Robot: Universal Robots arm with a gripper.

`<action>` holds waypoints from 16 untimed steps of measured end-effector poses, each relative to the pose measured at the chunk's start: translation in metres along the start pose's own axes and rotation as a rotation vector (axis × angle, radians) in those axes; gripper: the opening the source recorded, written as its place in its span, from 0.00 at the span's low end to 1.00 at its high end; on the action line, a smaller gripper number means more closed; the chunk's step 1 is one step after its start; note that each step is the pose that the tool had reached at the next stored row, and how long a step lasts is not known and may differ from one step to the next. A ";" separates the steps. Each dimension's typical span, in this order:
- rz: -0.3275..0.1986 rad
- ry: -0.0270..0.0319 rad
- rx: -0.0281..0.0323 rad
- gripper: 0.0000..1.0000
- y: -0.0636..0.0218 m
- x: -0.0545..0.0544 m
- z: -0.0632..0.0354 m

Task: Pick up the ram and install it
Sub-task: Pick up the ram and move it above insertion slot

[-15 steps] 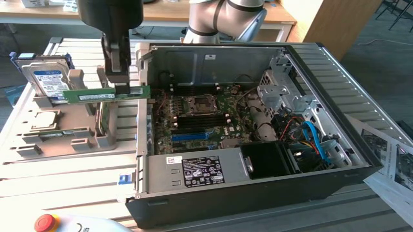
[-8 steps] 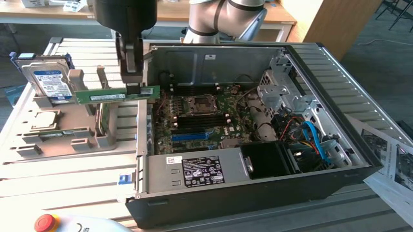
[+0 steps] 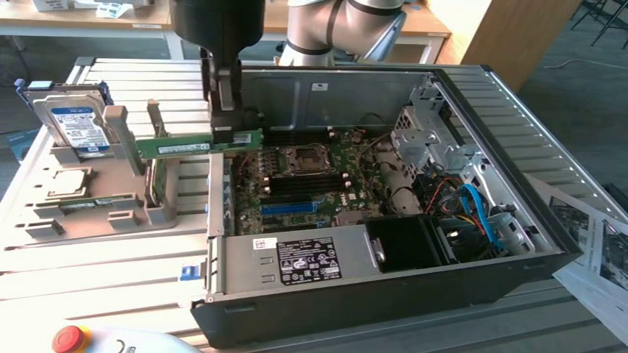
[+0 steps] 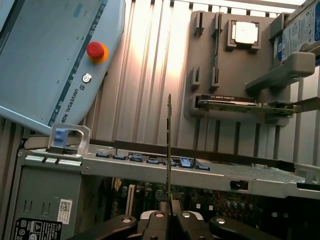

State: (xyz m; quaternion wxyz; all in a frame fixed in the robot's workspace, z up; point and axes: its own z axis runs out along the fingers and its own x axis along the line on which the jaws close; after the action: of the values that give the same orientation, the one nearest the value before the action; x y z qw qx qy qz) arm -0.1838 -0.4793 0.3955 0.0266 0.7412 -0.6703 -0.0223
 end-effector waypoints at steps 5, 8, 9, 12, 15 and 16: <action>-0.008 0.0006 0.0003 0.12 -0.0126 0.002 -0.0009; -0.014 0.0010 0.0005 0.12 -0.0202 0.003 -0.0014; -0.015 0.0011 0.0006 0.12 -0.0227 0.004 -0.0015; -0.020 0.0014 0.0008 0.12 -0.0302 0.005 -0.0020; -0.026 0.0018 0.0010 0.12 -0.0375 0.006 -0.0026; -0.028 0.0020 0.0011 0.12 -0.0402 0.007 -0.0027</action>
State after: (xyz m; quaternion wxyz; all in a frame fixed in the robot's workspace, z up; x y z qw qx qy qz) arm -0.1430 -0.4819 0.3955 0.0265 0.7505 -0.6600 -0.0215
